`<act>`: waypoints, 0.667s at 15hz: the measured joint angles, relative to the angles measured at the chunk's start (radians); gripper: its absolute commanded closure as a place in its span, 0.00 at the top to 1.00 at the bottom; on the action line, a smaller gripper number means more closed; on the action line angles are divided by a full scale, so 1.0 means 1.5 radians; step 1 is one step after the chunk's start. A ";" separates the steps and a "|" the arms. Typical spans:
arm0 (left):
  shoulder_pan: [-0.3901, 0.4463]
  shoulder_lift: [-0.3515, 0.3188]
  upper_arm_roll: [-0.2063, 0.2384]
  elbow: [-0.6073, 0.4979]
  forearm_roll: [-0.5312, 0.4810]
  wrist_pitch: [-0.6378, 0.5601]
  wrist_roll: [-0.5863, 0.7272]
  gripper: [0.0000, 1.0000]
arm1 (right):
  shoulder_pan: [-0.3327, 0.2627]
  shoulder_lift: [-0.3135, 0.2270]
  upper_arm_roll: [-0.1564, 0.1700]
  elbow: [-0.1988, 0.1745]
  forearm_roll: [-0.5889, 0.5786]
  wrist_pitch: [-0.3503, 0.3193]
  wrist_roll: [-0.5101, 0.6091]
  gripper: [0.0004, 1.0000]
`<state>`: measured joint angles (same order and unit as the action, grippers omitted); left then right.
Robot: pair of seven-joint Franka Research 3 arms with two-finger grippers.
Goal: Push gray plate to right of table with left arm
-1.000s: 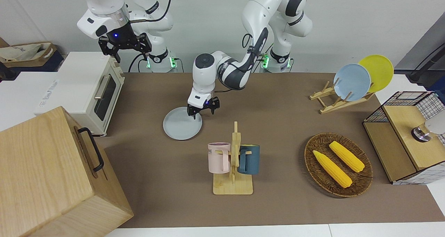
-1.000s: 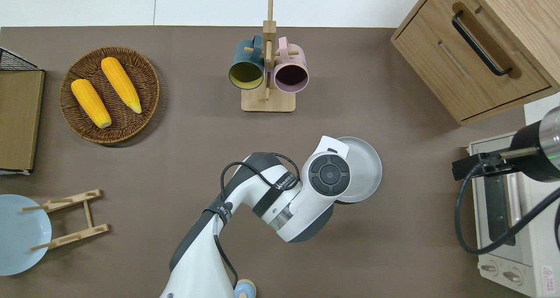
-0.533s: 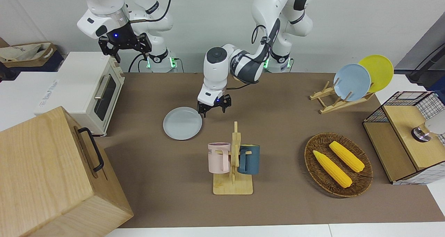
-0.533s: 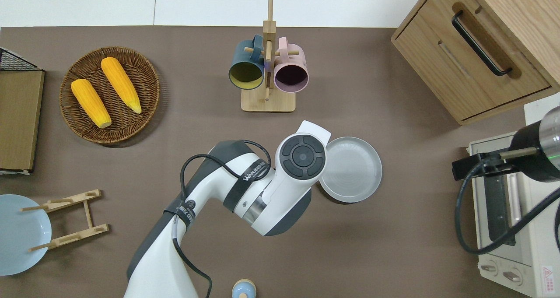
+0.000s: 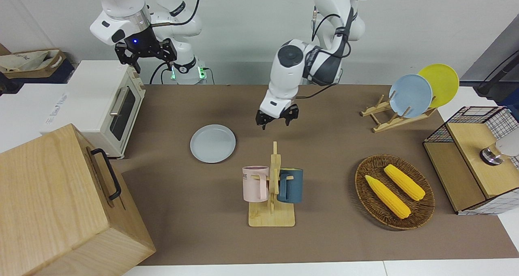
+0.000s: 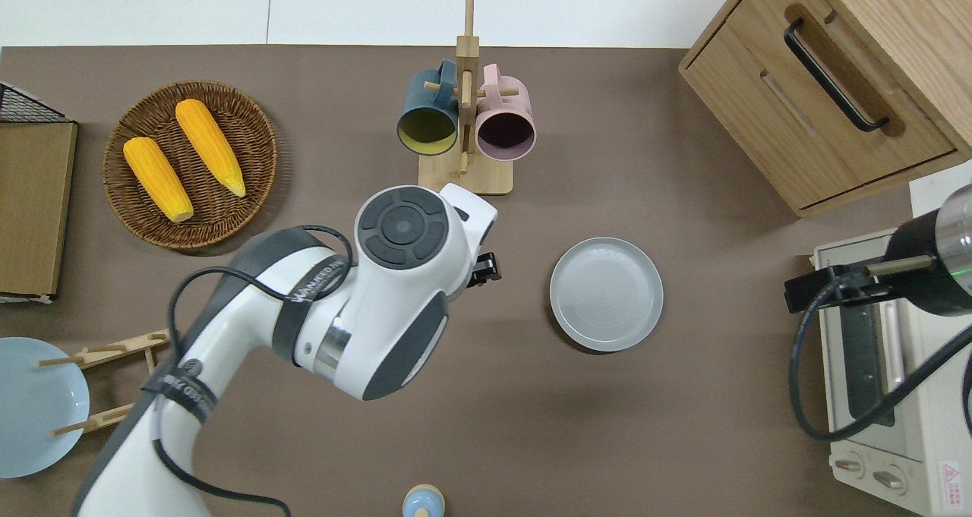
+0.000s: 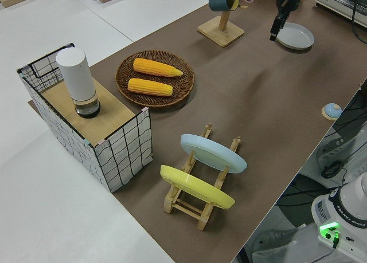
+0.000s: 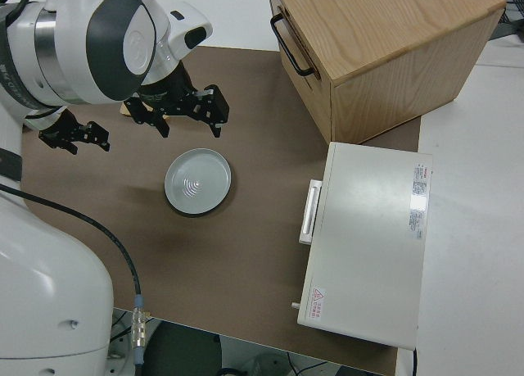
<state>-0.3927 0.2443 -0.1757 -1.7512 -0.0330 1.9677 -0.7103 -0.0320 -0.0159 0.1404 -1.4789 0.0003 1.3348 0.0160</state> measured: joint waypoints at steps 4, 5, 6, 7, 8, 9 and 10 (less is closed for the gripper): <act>0.075 -0.044 0.001 -0.004 -0.010 -0.073 0.115 1.00 | 0.000 0.000 0.000 0.000 0.000 0.000 0.000 0.98; 0.095 -0.055 0.002 -0.005 -0.012 -0.089 0.148 1.00 | 0.000 0.000 0.000 0.000 0.000 0.000 0.000 0.98; 0.116 -0.065 0.004 -0.005 -0.013 -0.103 0.182 1.00 | 0.000 0.000 0.000 0.000 0.000 0.000 0.000 0.98; 0.139 -0.076 0.005 -0.006 -0.013 -0.119 0.218 1.00 | 0.000 0.000 0.000 0.000 0.000 0.000 0.000 0.98; 0.164 -0.088 0.006 -0.006 -0.013 -0.135 0.258 1.00 | 0.000 0.000 0.000 0.000 0.000 0.000 0.000 0.98; 0.191 -0.101 0.007 -0.006 -0.013 -0.152 0.304 1.00 | 0.000 0.000 0.000 0.000 0.000 0.000 0.000 0.98; 0.205 -0.108 0.007 -0.005 -0.013 -0.160 0.328 1.00 | 0.000 0.000 0.000 0.000 0.000 0.000 0.000 0.98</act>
<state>-0.0845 0.0819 -0.1646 -1.7594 -0.0531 1.7272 -0.2177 -0.0320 -0.0159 0.1404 -1.4789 0.0003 1.3348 0.0160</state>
